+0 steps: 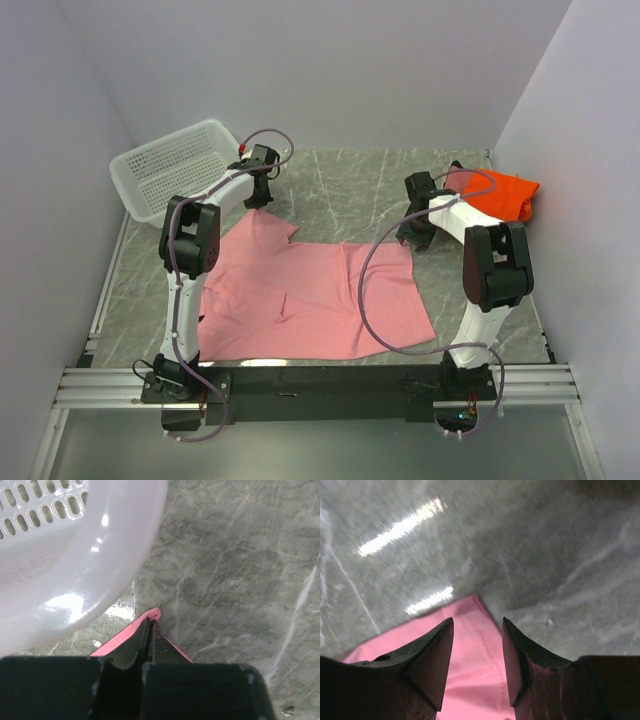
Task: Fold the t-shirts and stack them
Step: Fold the tshirt
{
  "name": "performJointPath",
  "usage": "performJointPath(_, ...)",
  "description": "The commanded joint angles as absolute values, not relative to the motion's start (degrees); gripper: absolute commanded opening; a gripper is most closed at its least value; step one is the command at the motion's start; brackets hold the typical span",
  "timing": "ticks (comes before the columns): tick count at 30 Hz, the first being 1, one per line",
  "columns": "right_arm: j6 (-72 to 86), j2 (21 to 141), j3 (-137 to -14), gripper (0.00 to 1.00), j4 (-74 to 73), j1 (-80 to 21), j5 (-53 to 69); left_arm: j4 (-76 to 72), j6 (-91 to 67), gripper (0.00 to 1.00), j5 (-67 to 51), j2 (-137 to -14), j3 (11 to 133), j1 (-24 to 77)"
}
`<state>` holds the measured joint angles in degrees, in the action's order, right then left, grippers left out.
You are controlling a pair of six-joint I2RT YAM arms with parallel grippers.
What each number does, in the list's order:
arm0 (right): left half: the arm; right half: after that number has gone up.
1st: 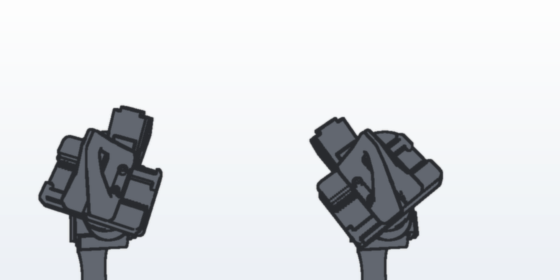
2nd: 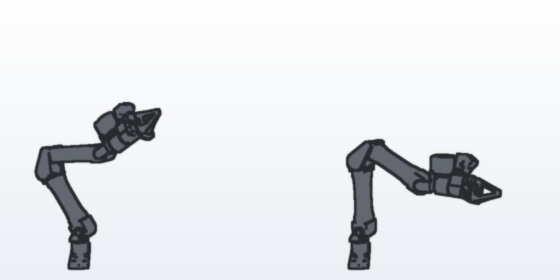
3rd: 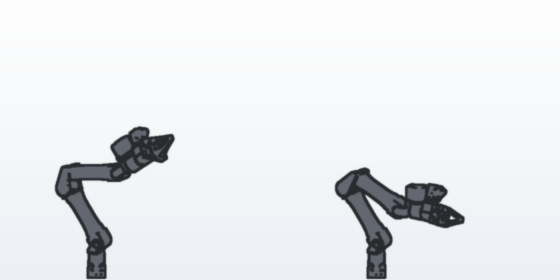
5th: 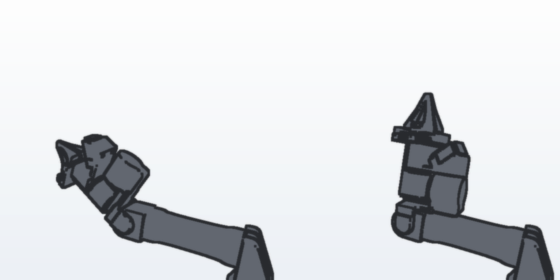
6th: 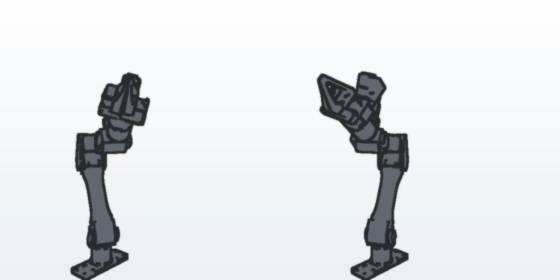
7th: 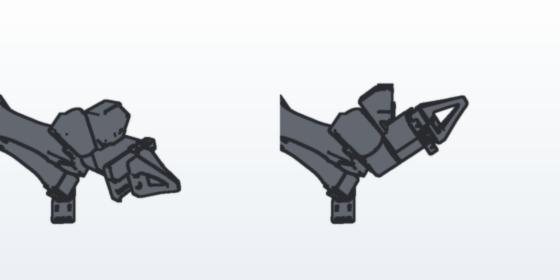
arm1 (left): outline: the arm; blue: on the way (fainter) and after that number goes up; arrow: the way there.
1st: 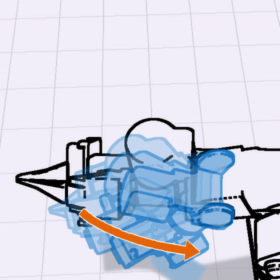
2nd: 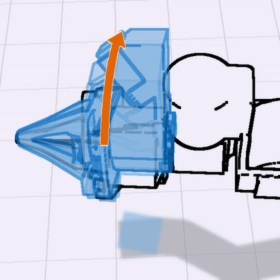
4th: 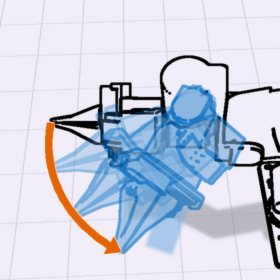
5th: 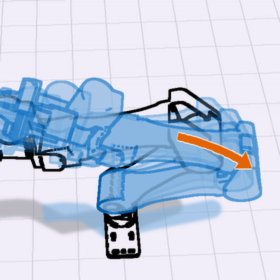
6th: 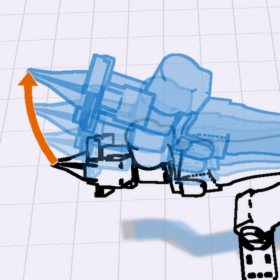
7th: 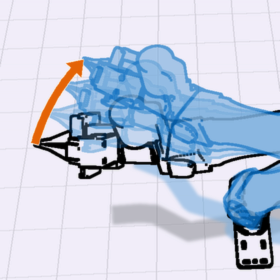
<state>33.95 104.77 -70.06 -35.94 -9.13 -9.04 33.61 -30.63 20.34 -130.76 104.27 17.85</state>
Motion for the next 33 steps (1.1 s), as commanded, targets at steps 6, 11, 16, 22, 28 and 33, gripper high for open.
performJointPath(6, 33.1, 108.3, -73.7, 0.5, -34.0, -9.0, -10.5, 34.4, -30.1, 0.01, 19.4, -128.5, 103.6, 17.0)
performJointPath(11, 33.4, 108.5, -72.4, 0.47, -33.6, -9.0, -11.2, 34.5, -30.1, 0.01, 19.1, -128.2, 104.2, 16.4)
performJointPath(16, 33.3, 110.0, -72.8, 0.4, -33.5, -9.1, -10.9, 34.6, -30.1, 0.01, 18.8, -128.1, 104.7, 15.9)
performJointPath(22, 33.0, 110.4, -74.1, 0.12, -34.0, -9.0, -10.9, 34.2, -30.6, 0.0, 18.2, -126.3, 104.7, 14.9)
performJointPath(28, 32.3, 109.4, -76.4, 0.0, -36.4, -9.0, -14.4, 33.6, -31.4, 0.0, 17.8, -123.3, 105.5, 13.5)
performJointPath(33, 31.6, 107.8, -78.1, 0.0, -38.2, -9.0, -17.4, 33.3, -31.9, 0.0, 16.6, -121.6, 104.7, 12.3)
